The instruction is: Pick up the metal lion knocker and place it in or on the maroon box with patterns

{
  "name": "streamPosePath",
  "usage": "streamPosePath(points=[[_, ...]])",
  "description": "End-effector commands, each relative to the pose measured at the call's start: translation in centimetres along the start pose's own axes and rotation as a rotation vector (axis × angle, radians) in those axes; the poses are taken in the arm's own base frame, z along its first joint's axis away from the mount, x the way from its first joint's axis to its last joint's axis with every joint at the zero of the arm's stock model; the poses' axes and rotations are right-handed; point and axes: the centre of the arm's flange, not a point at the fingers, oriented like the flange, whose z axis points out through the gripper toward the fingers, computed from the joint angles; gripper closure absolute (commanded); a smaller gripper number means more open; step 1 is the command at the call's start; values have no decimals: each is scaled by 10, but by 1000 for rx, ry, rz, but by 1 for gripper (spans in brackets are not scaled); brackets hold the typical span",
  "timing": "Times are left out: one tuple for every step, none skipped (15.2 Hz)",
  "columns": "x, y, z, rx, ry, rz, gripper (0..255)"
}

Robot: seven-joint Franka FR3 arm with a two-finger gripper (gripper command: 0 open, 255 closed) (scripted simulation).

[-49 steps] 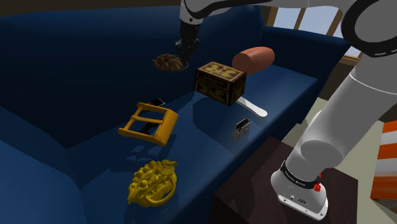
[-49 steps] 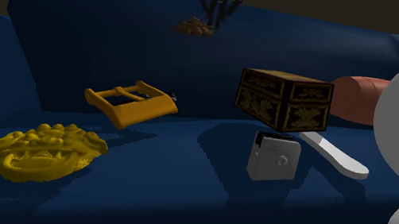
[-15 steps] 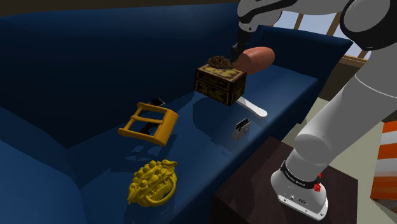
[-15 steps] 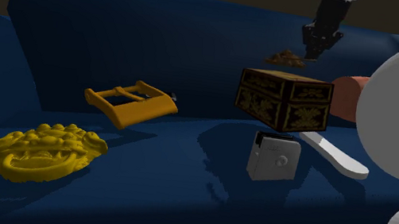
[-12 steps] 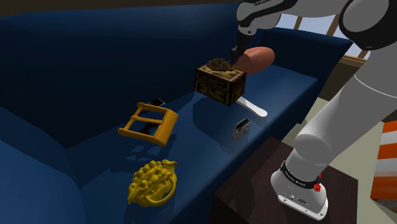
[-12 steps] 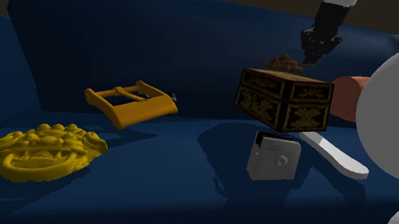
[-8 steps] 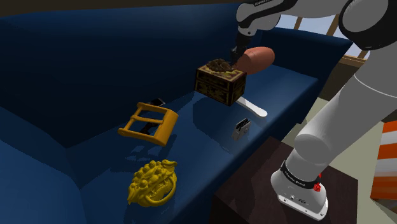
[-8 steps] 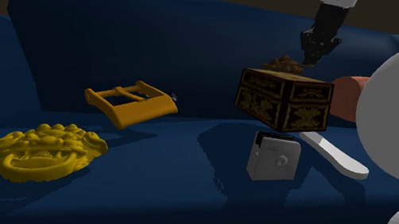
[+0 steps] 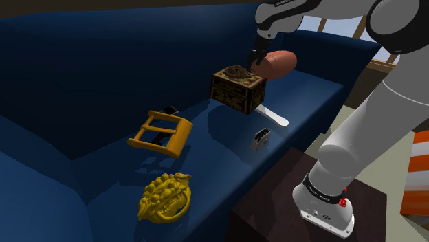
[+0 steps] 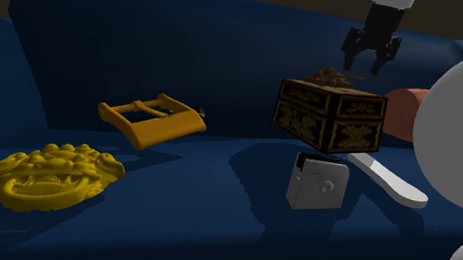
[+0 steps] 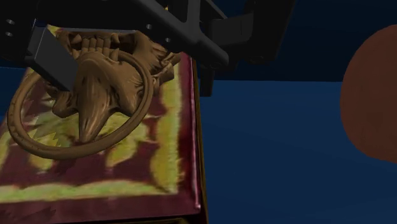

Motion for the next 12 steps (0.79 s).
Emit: streamPosePath(points=[[0, 0, 0, 0, 0, 0, 0], [0, 0, -13, 0, 0, 0, 0], [0, 0, -26, 0, 0, 0, 0], [0, 0, -40, 0, 0, 0, 0], [0, 0, -50, 0, 0, 0, 0], [0, 0, -50, 0, 0, 0, 0], [0, 0, -50, 0, 0, 0, 0], [0, 0, -50, 0, 0, 0, 0], [0, 0, -50, 0, 0, 0, 0], [0, 0, -50, 0, 0, 0, 0], [0, 0, -50, 0, 0, 0, 0], [0, 0, -50, 0, 0, 0, 0]])
